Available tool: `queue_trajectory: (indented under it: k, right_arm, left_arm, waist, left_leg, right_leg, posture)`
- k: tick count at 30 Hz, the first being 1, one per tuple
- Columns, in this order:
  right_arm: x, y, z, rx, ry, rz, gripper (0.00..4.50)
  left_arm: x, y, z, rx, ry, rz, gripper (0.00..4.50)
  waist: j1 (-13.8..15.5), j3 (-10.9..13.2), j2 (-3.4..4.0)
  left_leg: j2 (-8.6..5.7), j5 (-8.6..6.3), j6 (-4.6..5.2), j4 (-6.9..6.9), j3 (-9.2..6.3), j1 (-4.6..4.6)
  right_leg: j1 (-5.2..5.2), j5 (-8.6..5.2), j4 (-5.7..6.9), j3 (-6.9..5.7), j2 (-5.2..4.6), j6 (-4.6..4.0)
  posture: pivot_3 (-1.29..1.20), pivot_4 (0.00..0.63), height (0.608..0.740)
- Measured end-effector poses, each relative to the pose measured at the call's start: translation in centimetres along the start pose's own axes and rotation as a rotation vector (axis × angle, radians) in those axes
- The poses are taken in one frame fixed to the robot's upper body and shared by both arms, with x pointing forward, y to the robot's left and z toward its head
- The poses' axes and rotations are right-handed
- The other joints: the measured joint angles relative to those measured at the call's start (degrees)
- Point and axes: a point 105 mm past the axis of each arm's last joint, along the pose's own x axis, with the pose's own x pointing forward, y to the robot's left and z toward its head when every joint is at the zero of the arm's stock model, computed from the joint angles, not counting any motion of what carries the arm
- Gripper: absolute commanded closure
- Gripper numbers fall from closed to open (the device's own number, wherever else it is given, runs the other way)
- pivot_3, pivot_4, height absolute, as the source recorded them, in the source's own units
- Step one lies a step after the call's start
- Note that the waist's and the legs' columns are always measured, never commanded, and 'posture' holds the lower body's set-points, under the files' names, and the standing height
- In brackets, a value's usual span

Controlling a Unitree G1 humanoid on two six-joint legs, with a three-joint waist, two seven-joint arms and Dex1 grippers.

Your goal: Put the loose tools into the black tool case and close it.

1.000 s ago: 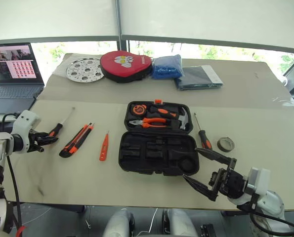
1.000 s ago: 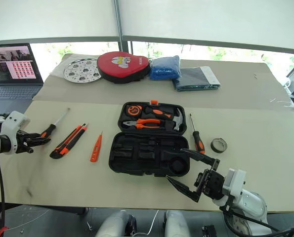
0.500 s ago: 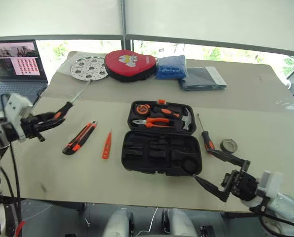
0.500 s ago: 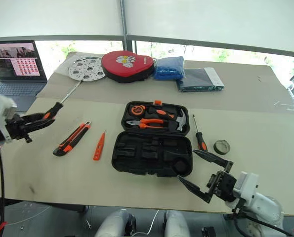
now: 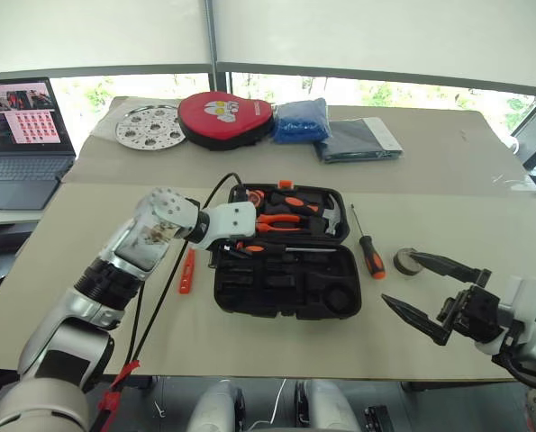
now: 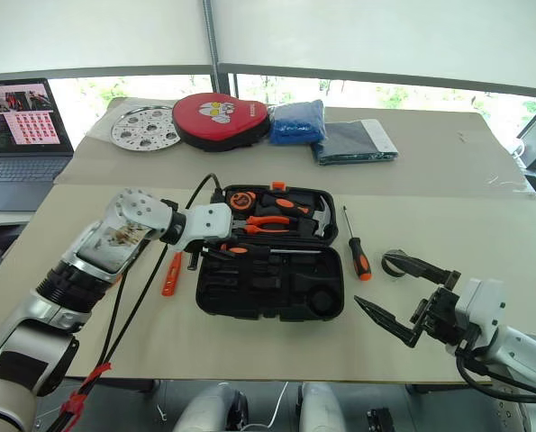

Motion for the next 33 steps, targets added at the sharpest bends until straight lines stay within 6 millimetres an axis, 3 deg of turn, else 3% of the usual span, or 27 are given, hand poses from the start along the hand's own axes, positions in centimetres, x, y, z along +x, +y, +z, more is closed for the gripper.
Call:
queue_trajectory:
  k: [12, 14, 20, 24, 27, 33]
  right_arm:
    - [0.4, 1.2, 0.1, 0.034, -0.011, -0.010, 0.00]
    - [0.4, 1.4, 0.0, 0.045, -0.003, -0.006, 0.00]
    - [0.5, 2.0, -0.1, 0.070, 0.001, 0.005, 0.00]
    - [0.4, 2.2, -0.3, 0.090, 0.010, 0.005, 0.00]
    - [0.2, 2.3, -0.6, 0.108, 0.016, -0.007, 0.00]
    - [0.2, 2.5, -0.5, 0.117, 0.008, -0.034, 0.00]
  left_arm:
    - [1.1, 0.4, 0.6, -0.027, 0.068, -0.003, 3.55]
    - [1.2, 0.5, 0.6, -0.026, 0.077, 0.000, 2.55]
    - [1.7, 0.3, 3.0, -0.041, -0.087, 0.010, 0.51]
    - [0.8, 0.2, 4.8, -0.064, -0.253, 0.037, 0.51]
    - [0.9, 0.0, 4.2, -0.129, -0.309, 0.057, 1.27]
    - [3.3, 0.2, 2.0, -0.266, -0.340, 0.090, 3.38]
  waist:
    - [0.53, 0.01, 0.02]
    - [0.52, 0.01, 0.02]
    - [0.63, 0.01, 0.02]
    - [0.54, 0.01, 0.02]
    - [0.35, 0.01, 0.02]
    - [0.58, 0.01, 0.02]
  left_leg:
    - [-0.05, -0.05, 0.07, 0.49, -0.03, -0.27]
    - [-0.05, -0.07, 0.11, 0.49, -0.03, -0.26]
    - [-0.05, -0.08, 0.14, 0.52, -0.05, -0.29]
    - [-0.04, -0.06, 0.09, 0.52, -0.05, -0.28]
    - [-0.04, -0.06, 0.09, 0.51, -0.06, -0.23]
    - [-0.06, -0.22, 0.37, 0.54, -0.06, -0.23]
  right_leg:
    - [0.01, -0.02, -0.02, -0.01, -0.11, 0.21]
    - [0.01, -0.02, -0.02, -0.01, -0.11, 0.21]
    - [0.00, -0.02, 0.00, -0.01, -0.16, 0.20]
    - [-0.01, -0.02, 0.01, 0.00, -0.16, 0.20]
    - [0.02, -0.02, 0.06, 0.00, -0.16, 0.20]
    - [0.04, 0.00, 0.05, -0.03, -0.18, 0.22]
  posture:
    - [0.00, 0.150, 0.740]
    - [0.00, 0.150, 0.740]
    - [0.00, 0.150, 0.740]
    - [0.00, 0.150, 0.740]
    - [0.00, 0.150, 0.740]
    - [0.00, 0.150, 0.740]
